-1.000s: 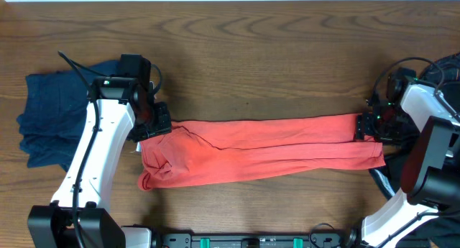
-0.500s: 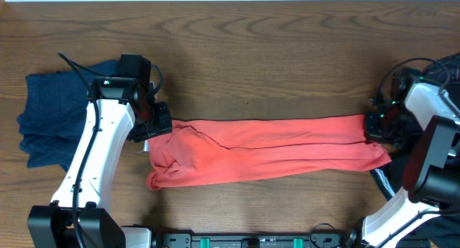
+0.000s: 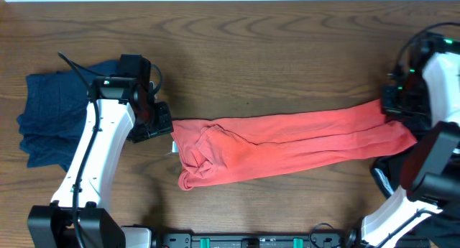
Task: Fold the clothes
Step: 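Fold the strip's right end leftward with the right gripper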
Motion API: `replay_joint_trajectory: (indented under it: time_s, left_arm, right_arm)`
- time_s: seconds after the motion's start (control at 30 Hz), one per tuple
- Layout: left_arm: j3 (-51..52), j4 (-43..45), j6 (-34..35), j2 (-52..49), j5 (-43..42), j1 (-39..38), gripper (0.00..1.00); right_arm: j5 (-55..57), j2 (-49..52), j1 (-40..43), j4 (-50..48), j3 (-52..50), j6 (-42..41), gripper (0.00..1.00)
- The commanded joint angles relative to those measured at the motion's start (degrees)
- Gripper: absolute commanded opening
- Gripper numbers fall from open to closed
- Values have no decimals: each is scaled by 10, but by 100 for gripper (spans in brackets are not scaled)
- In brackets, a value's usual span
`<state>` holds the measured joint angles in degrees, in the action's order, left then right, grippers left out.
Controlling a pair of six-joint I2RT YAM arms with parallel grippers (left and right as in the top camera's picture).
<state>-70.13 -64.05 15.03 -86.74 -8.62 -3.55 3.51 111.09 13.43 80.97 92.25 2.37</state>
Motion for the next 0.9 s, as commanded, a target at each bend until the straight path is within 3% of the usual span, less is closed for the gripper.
replay_joint_trajectory:
  time_s: [0.0, 0.23, 0.33, 0.4, 0.5, 0.7, 0.87]
  left_arm:
    - [-10, -1, 2, 1, 1, 0, 54]
    - [-10, -1, 2, 1, 1, 0, 54]
    - [-10, -2, 2, 1, 1, 0, 54]
    - [-10, -2, 1, 1, 1, 0, 54]
    - [-10, -2, 1, 1, 1, 0, 54]
    - [-9, -15, 2, 1, 1, 0, 60]
    - [19, -17, 1, 0, -39, -1, 73]
  right_arm:
    - [-16, -4, -75, 13, 5, -1, 1]
    - [-40, -3, -229, 16, -3, -26, 6]
    - [-40, -3, -283, 5, -15, -44, 24]
    - [-44, -3, -313, -7, -23, -59, 45]
    - [-50, -3, -343, -15, -28, -54, 57]
    - [-1, -3, -344, -11, -28, -75, 55]
    - [74, -3, -307, -5, -28, -136, 59]
